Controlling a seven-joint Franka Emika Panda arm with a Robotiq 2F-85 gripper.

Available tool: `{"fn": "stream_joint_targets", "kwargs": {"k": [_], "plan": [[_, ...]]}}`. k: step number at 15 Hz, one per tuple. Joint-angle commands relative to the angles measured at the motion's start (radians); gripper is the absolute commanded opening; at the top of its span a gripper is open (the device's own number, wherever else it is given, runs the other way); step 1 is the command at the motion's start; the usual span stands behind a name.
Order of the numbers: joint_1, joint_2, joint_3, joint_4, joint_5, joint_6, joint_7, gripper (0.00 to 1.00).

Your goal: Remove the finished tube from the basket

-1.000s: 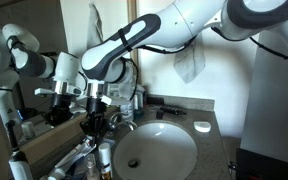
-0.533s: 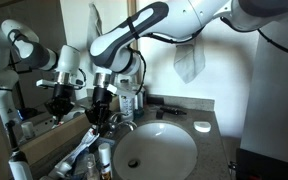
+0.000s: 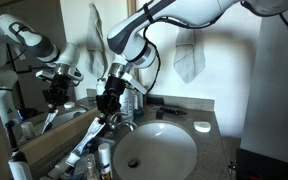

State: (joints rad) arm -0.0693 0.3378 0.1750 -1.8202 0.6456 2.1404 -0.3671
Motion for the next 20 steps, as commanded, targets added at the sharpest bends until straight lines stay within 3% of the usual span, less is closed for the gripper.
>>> {"fn": "stream_joint_targets", "kwargs": {"k": [1, 8, 10, 16, 20], "plan": [[-0.025, -0.119, -0.008, -0.138, 0.162, 0.035, -0.113, 0.0], [-0.027, -0.244, -0.082, -0.274, 0.543, -0.032, -0.401, 0.0], [-0.024, -0.272, -0.113, -0.308, 0.579, -0.118, -0.446, 0.0], [-0.038, -0.314, -0.213, -0.394, 0.505, -0.472, -0.49, 0.0], [-0.039, -0.256, -0.255, -0.379, 0.358, -0.693, -0.502, 0.0]]}}
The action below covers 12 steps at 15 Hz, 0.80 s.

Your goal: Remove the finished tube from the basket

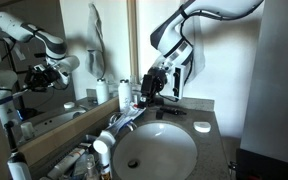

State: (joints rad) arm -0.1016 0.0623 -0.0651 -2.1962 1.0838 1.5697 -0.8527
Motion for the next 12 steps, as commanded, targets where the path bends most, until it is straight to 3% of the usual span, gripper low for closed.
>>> {"fn": "stream_joint_targets", "kwargs": {"k": [1, 5, 12], "plan": [[-0.004, 0.04, -0.017, 0.005, -0.11, -0.158, -0.01, 0.0], [0.014, 0.136, 0.001, 0.036, -0.21, -0.254, -0.004, 0.0], [0.046, 0.261, 0.034, 0.038, -0.259, -0.225, 0.039, 0.0]]}}
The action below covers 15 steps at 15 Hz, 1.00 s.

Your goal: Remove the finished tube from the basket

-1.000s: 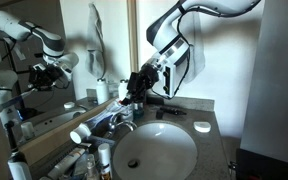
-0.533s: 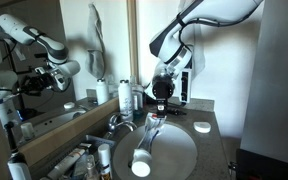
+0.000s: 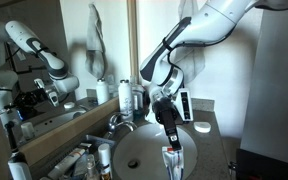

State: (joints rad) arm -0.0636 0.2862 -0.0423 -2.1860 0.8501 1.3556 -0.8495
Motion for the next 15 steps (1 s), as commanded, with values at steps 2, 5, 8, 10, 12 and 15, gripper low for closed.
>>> {"fn": "stream_joint_targets", "kwargs": {"k": [2, 5, 8, 10, 12, 15], "plan": [[0.014, 0.057, 0.017, 0.03, -0.033, -0.009, 0.053, 0.0], [0.025, 0.07, 0.02, 0.035, -0.05, 0.004, 0.086, 0.02], [0.03, 0.068, 0.022, 0.047, -0.056, 0.012, 0.118, 0.31], [0.036, 0.069, 0.028, 0.062, -0.063, 0.009, 0.138, 0.46], [0.04, 0.07, 0.038, 0.084, -0.079, -0.004, 0.145, 0.62], [0.053, 0.035, 0.048, 0.105, -0.111, 0.009, 0.193, 0.86]]}}
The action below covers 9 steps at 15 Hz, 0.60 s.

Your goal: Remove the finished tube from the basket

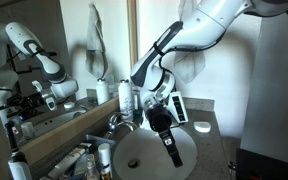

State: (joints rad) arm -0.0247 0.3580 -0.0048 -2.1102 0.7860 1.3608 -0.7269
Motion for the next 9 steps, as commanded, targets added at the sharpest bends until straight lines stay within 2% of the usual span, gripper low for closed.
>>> {"fn": "stream_joint_targets", "kwargs": {"k": [1, 2, 3, 9], "plan": [[0.025, -0.064, 0.011, 0.034, -0.068, 0.016, 0.111, 0.92], [0.034, -0.087, 0.014, 0.039, -0.089, 0.025, 0.148, 0.98], [0.043, -0.125, 0.017, 0.039, -0.109, 0.037, 0.188, 1.0], [0.08, -0.389, 0.052, 0.035, -0.181, 0.056, 0.365, 1.0]]}}
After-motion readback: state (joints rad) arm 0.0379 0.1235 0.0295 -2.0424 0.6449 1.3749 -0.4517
